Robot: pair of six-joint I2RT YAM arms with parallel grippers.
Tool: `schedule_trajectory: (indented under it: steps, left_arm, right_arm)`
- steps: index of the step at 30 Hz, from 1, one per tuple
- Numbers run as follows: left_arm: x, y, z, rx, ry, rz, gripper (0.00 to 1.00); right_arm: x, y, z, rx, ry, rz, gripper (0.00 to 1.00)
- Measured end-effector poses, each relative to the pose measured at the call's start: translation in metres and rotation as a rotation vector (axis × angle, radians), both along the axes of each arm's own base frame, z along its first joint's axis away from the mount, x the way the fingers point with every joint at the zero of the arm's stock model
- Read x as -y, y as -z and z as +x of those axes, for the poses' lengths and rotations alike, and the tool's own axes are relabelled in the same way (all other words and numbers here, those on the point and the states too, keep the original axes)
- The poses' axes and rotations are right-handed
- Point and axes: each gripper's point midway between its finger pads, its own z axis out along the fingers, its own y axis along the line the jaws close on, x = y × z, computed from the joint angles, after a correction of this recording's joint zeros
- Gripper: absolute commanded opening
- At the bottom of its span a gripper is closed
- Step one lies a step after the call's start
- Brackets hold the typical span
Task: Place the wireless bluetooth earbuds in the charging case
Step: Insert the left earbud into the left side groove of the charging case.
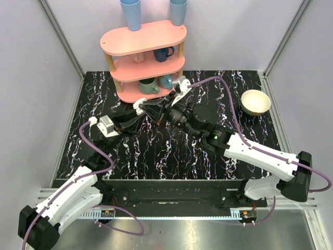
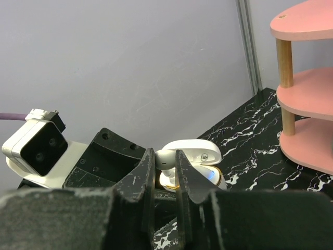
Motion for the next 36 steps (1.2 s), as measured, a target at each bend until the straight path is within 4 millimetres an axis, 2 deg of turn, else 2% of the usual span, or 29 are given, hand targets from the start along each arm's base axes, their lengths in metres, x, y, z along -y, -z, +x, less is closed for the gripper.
schedule_trajectory:
  steps: [9, 28, 36]
  left_arm:
    - [0.001, -0.001, -0.002, 0.007, 0.011, -0.001, 0.0]
    - [-0.001, -0.001, -0.003, 0.015, 0.005, -0.011, 0.0]
    - [-0.001, 0.003, -0.004, 0.014, 0.005, -0.01, 0.0]
  right_arm:
    - [-0.009, 0.011, 0.002, -0.012, -0.005, -0.03, 0.0]
    - [-0.011, 0.015, 0.001, -0.004, -0.003, -0.052, 0.0]
    - [-0.011, 0.021, 0.001, -0.009, 0.001, -0.075, 0.21]
